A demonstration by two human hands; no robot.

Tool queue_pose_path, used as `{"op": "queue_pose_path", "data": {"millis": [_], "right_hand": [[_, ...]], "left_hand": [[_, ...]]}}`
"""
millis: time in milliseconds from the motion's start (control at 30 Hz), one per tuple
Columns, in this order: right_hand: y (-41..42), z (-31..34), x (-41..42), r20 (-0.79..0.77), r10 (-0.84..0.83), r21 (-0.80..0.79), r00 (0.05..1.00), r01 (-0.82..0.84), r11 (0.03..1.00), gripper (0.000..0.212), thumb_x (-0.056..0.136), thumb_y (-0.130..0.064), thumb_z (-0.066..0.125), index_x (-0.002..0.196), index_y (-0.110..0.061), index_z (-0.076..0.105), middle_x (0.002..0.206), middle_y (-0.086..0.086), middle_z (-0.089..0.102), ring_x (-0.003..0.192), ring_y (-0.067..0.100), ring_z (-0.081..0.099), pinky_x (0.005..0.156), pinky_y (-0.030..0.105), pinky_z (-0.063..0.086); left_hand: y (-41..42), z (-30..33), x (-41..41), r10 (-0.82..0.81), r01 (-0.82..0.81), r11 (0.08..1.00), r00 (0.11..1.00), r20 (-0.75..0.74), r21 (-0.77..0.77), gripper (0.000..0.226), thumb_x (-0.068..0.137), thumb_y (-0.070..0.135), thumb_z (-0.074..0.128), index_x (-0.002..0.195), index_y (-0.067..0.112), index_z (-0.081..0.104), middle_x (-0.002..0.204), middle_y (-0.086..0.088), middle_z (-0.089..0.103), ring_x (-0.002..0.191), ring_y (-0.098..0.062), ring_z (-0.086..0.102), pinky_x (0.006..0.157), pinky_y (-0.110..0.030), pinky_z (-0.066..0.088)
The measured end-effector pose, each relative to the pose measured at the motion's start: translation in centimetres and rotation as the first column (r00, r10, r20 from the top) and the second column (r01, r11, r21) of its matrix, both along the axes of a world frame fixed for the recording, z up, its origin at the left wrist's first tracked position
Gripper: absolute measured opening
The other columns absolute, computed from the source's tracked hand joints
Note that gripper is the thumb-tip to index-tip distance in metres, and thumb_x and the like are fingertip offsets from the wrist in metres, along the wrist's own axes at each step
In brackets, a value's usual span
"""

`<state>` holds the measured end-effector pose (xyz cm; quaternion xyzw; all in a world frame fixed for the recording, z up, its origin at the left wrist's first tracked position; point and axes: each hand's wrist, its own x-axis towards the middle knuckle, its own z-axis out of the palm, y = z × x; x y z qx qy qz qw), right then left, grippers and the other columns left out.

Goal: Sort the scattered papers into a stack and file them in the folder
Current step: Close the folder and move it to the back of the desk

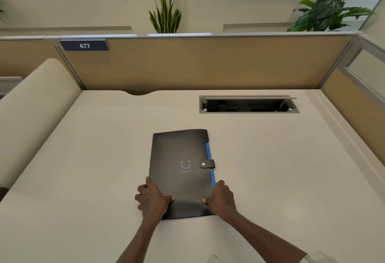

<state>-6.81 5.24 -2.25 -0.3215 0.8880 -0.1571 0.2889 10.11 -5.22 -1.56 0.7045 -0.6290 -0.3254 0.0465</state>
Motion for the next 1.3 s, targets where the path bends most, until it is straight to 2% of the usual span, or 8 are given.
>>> {"op": "queue_pose_path", "data": {"millis": [133,467,633,700,800,1033,1167,1300], "right_hand": [[0.1,0.0,0.2,-0.020,-0.011,0.011,1.000,0.011,1.000,0.045,0.074,-0.036,0.082,0.086,-0.016,0.044,0.092,0.002,0.060,0.075,0.016,0.054,0.061,0.025,0.040],[0.1,0.4,0.4,-0.026,-0.026,0.013,0.999,0.026,1.000,0.044,0.071,-0.037,0.084,0.080,-0.018,0.046,0.073,-0.007,0.049,0.069,0.014,0.051,0.055,0.023,0.037],[0.3,-0.1,-0.2,0.052,-0.063,-0.016,0.997,0.064,0.998,0.039,0.077,-0.025,0.079,0.071,-0.020,0.041,0.072,-0.006,0.050,0.061,0.010,0.045,0.051,0.021,0.035],[0.6,-0.3,-0.3,0.057,-0.070,-0.038,0.996,0.072,0.997,0.042,0.078,-0.023,0.077,0.068,-0.022,0.036,0.069,-0.008,0.047,0.060,0.010,0.041,0.050,0.020,0.032],[0.7,-0.3,0.0,0.056,-0.068,-0.082,0.996,0.073,0.994,0.038,0.079,-0.022,0.075,0.071,-0.024,0.038,0.068,-0.010,0.044,0.059,0.008,0.038,0.050,0.018,0.031],[-2.3,1.0,-0.5,0.061,-0.064,-0.199,0.996,0.075,0.977,0.016,0.084,-0.016,0.070,0.088,-0.012,0.055,0.075,0.000,0.058,0.061,0.012,0.047,0.050,0.016,0.034],[-5.7,2.5,-1.7,0.058,-0.078,-0.256,0.995,0.090,0.963,0.017,0.085,-0.016,0.072,0.091,-0.009,0.057,0.075,0.002,0.060,0.060,0.012,0.050,0.051,0.018,0.040],[-9.6,3.7,-3.2,0.049,-0.083,-0.303,0.995,0.094,0.948,0.019,0.084,-0.016,0.072,0.094,-0.008,0.058,0.076,0.001,0.059,0.058,0.009,0.049,0.048,0.015,0.037]], "left_hand": [[-0.7,0.3,0.5,0.003,-0.003,0.999,1.000,-0.001,0.053,0.095,0.055,0.029,0.094,0.130,0.011,0.038,0.130,-0.018,0.040,0.121,-0.042,0.040,0.089,-0.052,0.046],[-1.1,0.3,1.6,0.013,-0.008,0.997,0.998,-0.068,0.078,0.104,0.052,0.034,0.095,0.134,0.009,0.037,0.130,-0.020,0.044,0.122,-0.041,0.042,0.091,-0.049,0.047],[-1.7,-1.1,3.0,0.024,-0.017,0.999,0.986,-0.168,0.043,0.081,0.062,0.032,0.091,0.130,0.005,0.054,0.122,-0.018,0.060,0.112,-0.037,0.056,0.093,-0.046,0.048],[-2.0,-1.5,3.7,0.011,-0.008,1.000,0.980,-0.199,0.018,0.065,0.066,0.029,0.088,0.123,0.009,0.064,0.114,-0.010,0.070,0.103,-0.032,0.064,0.086,-0.042,0.051],[-2.5,-1.5,4.1,0.037,-0.037,0.999,0.967,-0.254,0.003,0.050,0.068,0.023,0.086,0.115,0.013,0.071,0.107,-0.003,0.076,0.097,-0.028,0.068,0.078,-0.036,0.050],[-6.0,0.0,3.1,0.082,-0.104,0.994,0.935,-0.345,-0.045,0.056,0.069,0.021,0.087,0.121,0.013,0.068,0.115,-0.007,0.072,0.098,-0.032,0.068,0.077,-0.035,0.045],[-9.6,1.2,2.0,0.078,-0.112,0.991,0.925,-0.371,-0.073,0.055,0.067,0.023,0.088,0.119,0.016,0.069,0.113,-0.006,0.074,0.097,-0.030,0.068,0.082,-0.038,0.049],[-13.8,2.1,0.6,0.062,-0.108,0.988,0.929,-0.365,-0.107,0.055,0.067,0.026,0.088,0.119,0.017,0.071,0.114,-0.005,0.074,0.100,-0.030,0.069,0.089,-0.041,0.051]]}}
